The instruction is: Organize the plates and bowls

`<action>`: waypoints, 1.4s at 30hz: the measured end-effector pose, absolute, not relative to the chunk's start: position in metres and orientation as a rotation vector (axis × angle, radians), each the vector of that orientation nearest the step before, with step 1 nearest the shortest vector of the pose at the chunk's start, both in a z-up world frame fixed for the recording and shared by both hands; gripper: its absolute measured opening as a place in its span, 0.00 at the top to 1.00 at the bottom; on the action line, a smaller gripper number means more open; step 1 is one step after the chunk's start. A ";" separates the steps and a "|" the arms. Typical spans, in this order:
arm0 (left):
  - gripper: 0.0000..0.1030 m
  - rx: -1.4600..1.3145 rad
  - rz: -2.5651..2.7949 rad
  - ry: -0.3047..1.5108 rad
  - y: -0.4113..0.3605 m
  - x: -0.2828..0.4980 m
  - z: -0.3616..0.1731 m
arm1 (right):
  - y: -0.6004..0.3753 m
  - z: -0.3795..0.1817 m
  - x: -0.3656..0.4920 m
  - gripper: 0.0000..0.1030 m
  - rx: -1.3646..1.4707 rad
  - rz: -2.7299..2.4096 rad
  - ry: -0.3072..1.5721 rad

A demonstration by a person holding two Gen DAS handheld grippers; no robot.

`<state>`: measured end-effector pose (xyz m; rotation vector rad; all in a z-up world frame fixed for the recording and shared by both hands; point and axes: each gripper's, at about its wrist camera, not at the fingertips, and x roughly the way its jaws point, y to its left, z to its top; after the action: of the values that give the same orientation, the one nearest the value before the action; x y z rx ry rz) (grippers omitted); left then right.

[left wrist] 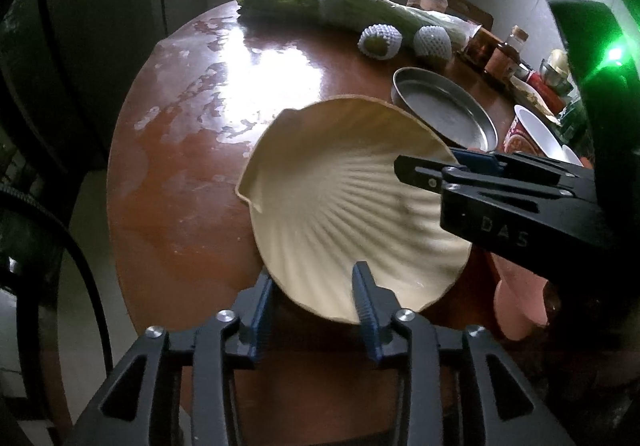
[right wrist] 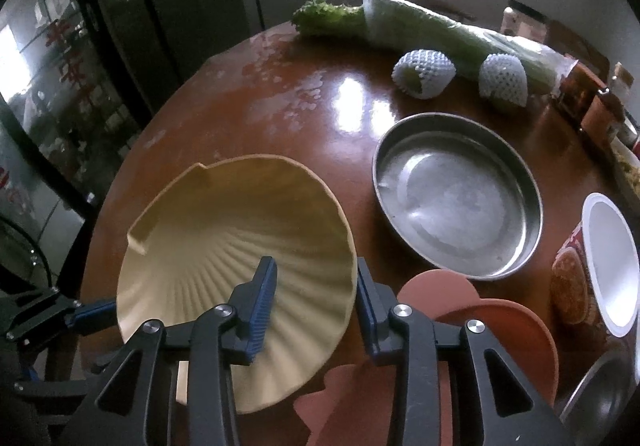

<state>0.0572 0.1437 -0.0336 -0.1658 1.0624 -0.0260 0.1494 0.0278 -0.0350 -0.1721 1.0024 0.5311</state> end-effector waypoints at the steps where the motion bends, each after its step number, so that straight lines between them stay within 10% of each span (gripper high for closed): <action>1: 0.56 -0.168 -0.024 1.061 0.144 0.057 -0.033 | 0.027 -0.034 0.149 0.62 -0.170 0.532 0.995; 42: 0.41 -0.163 -0.137 0.959 0.068 0.022 -0.006 | -0.104 0.013 0.017 0.54 0.016 0.458 0.844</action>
<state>0.0221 0.0675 -0.0063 -0.1628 0.9588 -0.1371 0.0174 -0.1045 0.0130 0.0160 0.8443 0.4579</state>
